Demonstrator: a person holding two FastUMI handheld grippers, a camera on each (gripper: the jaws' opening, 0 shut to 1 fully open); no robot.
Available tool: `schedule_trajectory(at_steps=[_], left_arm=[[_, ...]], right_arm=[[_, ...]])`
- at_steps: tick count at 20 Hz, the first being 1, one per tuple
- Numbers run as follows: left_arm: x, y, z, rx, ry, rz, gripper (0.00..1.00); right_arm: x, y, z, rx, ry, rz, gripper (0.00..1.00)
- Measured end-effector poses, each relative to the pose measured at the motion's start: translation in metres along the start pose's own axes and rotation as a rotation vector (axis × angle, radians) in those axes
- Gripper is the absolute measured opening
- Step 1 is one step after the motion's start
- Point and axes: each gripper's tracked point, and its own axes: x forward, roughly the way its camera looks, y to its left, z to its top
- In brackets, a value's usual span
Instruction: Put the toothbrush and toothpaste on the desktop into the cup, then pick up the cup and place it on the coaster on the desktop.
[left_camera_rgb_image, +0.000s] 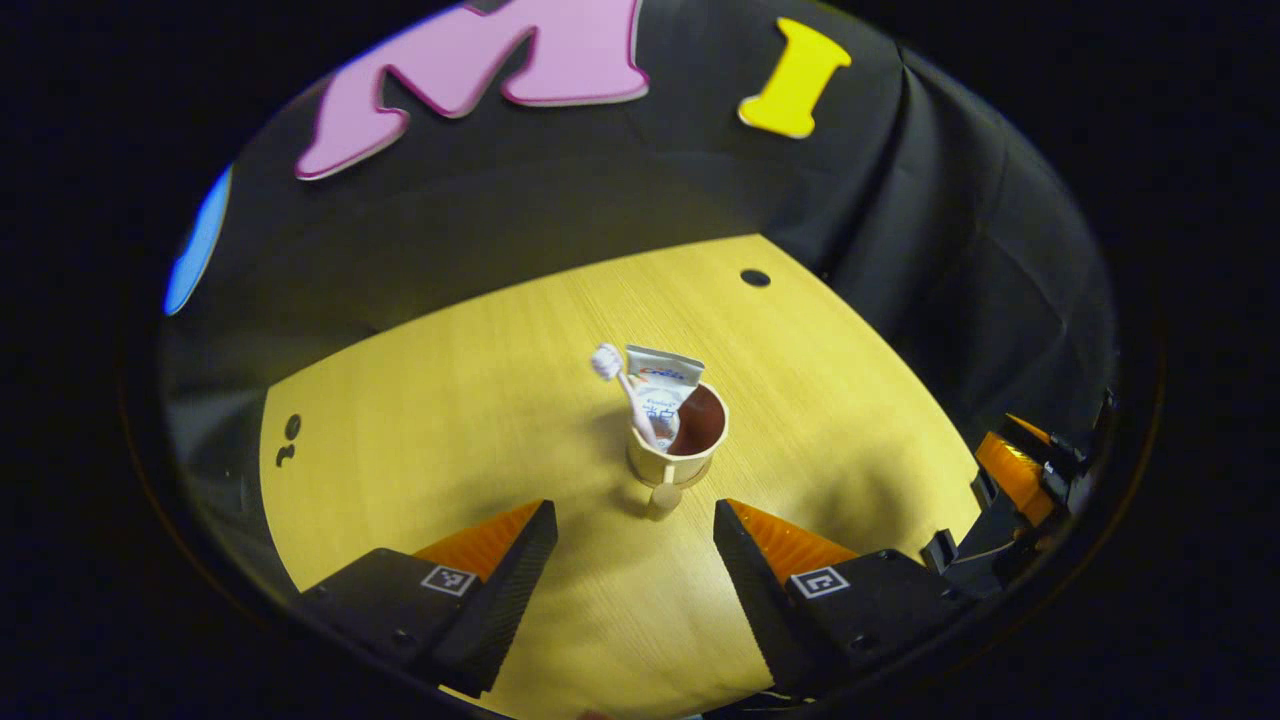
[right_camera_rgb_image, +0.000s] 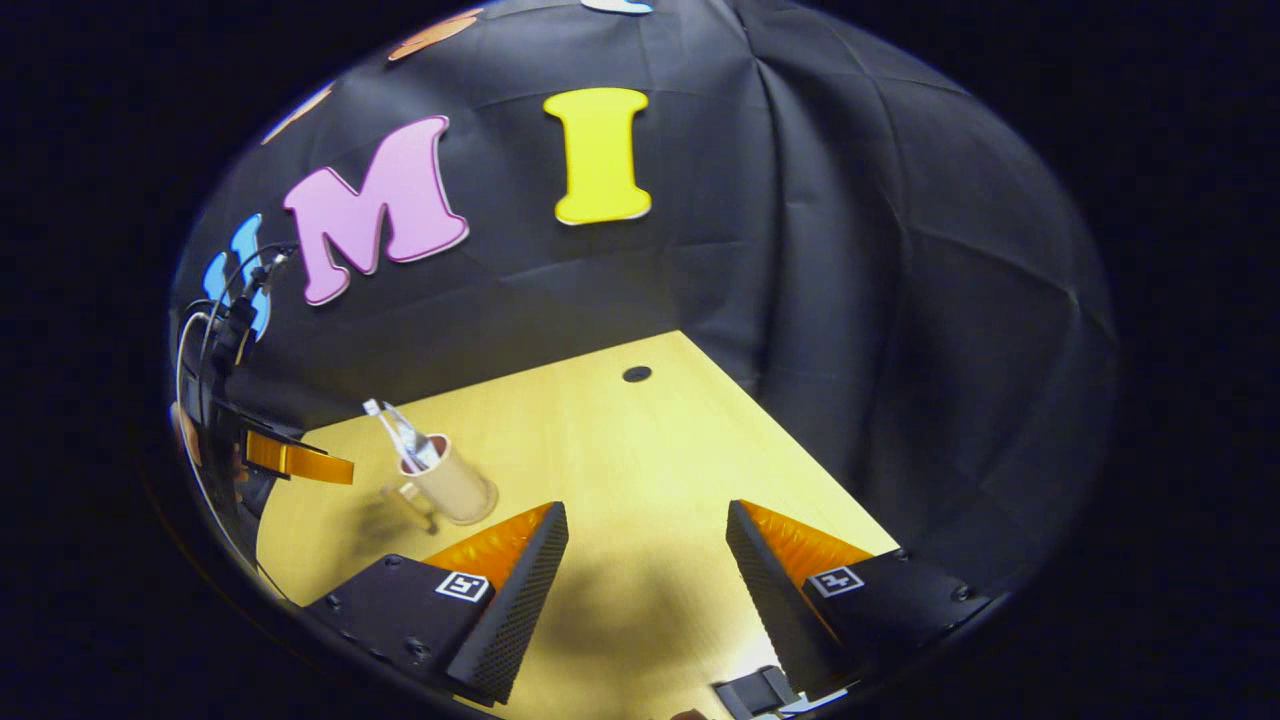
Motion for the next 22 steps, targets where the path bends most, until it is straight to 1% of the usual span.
schedule_trajectory(at_steps=[2,4,7,9,11,13,14,16,18,20,21,22], left_arm=[[-0.043,0.011,-0.005,-0.046,-0.111,0.035,0.98],[-0.087,0.029,-0.018,-0.086,-0.220,0.104,0.98],[-0.148,0.045,-0.052,-0.160,-0.392,0.202,0.98],[-0.182,0.048,-0.084,-0.210,-0.474,0.235,0.98],[-0.205,0.044,-0.123,-0.221,-0.499,0.235,0.98],[-0.233,0.050,-0.164,-0.219,-0.531,0.294,0.98],[-0.248,0.050,-0.184,-0.229,-0.551,0.308,0.98],[-0.273,0.048,-0.217,-0.273,-0.602,0.327,0.98],[-0.294,0.050,-0.248,-0.327,-0.641,0.361,0.98],[-0.297,0.059,-0.281,-0.362,-0.601,0.436,0.98],[-0.296,0.062,-0.294,-0.379,-0.579,0.454,0.98],[-0.295,0.060,-0.305,-0.402,-0.556,0.444,0.98]], right_arm=[[-0.015,0.019,0.010,-0.027,-0.017,0.039,0.98],[-0.030,0.039,0.015,-0.052,-0.032,0.076,0.98],[-0.056,0.068,0.014,-0.077,-0.033,0.119,0.98],[-0.078,0.092,0.010,-0.080,-0.029,0.167,0.99],[-0.098,0.112,0.003,-0.123,-0.033,0.208,0.98],[-0.116,0.126,-0.012,-0.172,-0.011,0.240,0.98],[-0.126,0.132,-0.019,-0.186,-0.006,0.253,0.98],[-0.144,0.143,-0.026,-0.209,-0.021,0.266,0.99],[-0.163,0.144,-0.039,-0.236,-0.039,0.252,0.99],[-0.180,0.144,-0.056,-0.232,-0.036,0.246,0.98],[-0.187,0.144,-0.066,-0.228,-0.027,0.247,0.98],[-0.194,0.142,-0.074,-0.228,-0.023,0.246,0.98]])
